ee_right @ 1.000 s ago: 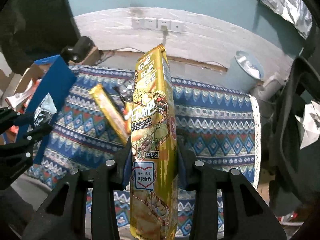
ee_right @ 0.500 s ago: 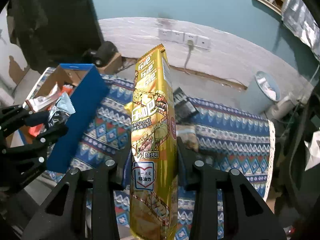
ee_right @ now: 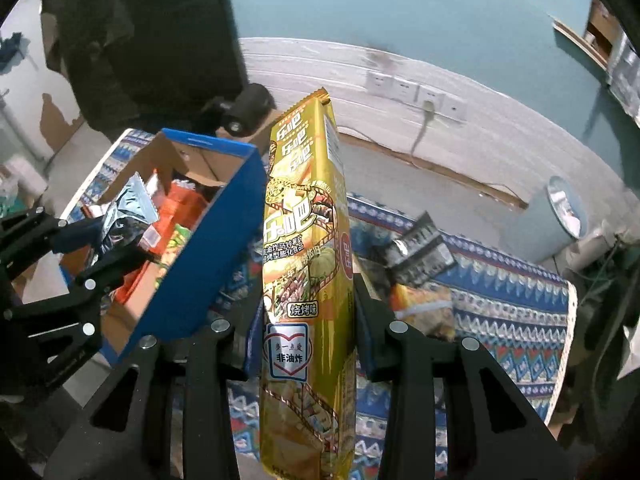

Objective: Organize snacks
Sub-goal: 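Carry the silver packet and gold bag over the box and release them inside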

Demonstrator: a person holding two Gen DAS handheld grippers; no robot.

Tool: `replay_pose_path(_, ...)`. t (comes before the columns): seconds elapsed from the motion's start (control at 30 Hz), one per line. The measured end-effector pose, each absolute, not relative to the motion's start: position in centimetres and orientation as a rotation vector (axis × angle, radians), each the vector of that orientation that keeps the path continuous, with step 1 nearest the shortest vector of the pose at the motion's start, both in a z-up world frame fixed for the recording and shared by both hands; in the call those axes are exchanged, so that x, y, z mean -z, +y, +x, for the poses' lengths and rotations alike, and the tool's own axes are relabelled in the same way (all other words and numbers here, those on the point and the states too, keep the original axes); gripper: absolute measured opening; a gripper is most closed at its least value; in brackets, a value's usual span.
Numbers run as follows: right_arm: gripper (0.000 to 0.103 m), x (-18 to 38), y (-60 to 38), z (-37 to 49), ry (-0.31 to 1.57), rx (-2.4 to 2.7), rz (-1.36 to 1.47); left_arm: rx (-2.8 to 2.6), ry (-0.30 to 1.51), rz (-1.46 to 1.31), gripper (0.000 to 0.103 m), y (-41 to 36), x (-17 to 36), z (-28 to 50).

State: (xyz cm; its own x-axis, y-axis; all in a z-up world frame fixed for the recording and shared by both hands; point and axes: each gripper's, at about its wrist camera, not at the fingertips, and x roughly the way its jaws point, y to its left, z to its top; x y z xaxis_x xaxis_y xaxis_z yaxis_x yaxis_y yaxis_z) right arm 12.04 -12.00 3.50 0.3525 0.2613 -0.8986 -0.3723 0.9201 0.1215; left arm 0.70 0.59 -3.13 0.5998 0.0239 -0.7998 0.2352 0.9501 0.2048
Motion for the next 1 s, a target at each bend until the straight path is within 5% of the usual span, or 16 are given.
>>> replay_pose_path(1.0,0.036,0.1,3.6,15.7,1.232,-0.586,-0.130,-0.113,1.009,0.164,0.030,15.7,6.6,2.8)
